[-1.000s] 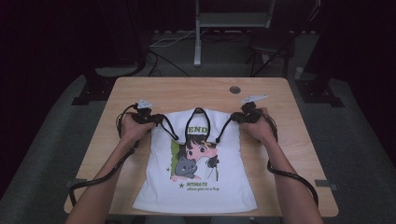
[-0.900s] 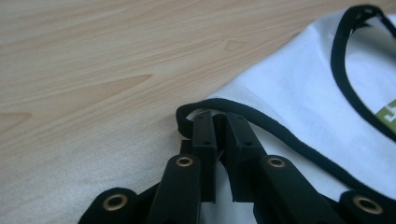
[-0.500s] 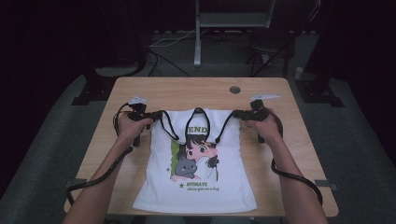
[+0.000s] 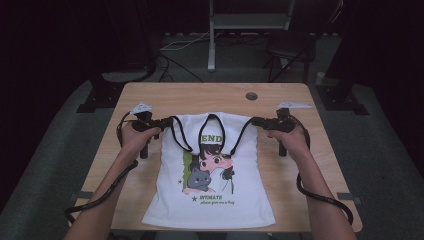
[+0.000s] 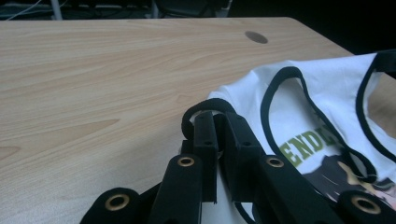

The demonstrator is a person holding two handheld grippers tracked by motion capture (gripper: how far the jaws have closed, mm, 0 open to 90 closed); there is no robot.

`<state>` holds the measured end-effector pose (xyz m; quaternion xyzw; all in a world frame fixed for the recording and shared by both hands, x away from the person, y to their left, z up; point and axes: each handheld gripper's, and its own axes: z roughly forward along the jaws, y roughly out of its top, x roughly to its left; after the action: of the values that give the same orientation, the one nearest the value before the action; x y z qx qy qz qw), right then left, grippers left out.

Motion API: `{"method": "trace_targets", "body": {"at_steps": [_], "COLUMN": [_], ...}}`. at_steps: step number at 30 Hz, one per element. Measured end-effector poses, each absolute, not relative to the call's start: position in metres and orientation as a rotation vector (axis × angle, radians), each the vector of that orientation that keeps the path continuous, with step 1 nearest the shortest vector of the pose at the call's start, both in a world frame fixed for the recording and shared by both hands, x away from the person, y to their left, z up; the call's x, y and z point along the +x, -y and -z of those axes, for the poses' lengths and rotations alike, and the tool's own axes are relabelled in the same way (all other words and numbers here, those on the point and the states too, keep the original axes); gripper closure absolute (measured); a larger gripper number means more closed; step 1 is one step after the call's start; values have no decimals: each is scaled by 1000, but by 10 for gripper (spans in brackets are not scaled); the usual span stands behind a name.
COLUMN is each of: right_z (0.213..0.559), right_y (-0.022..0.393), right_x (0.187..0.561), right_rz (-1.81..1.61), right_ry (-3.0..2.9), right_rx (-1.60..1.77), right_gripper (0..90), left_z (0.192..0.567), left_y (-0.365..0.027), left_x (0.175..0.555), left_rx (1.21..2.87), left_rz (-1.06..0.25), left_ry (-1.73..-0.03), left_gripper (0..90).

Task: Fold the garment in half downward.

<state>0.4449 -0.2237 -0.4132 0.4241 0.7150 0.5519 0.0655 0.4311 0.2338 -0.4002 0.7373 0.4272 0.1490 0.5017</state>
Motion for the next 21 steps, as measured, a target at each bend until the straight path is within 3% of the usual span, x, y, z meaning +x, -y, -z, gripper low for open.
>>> {"method": "trace_targets", "body": {"at_steps": [21], "right_z": [412], "right_y": [228], "right_x": [428], "right_rz": [-1712], "right_ry": [-2165], "right_rx": [1231], "right_gripper": [814], "left_z": [398], "left_y": [-242], "left_x": [414], "left_rx": [1796], "left_rz": [-381], "left_ry": [-999], "left_gripper": [849]}}
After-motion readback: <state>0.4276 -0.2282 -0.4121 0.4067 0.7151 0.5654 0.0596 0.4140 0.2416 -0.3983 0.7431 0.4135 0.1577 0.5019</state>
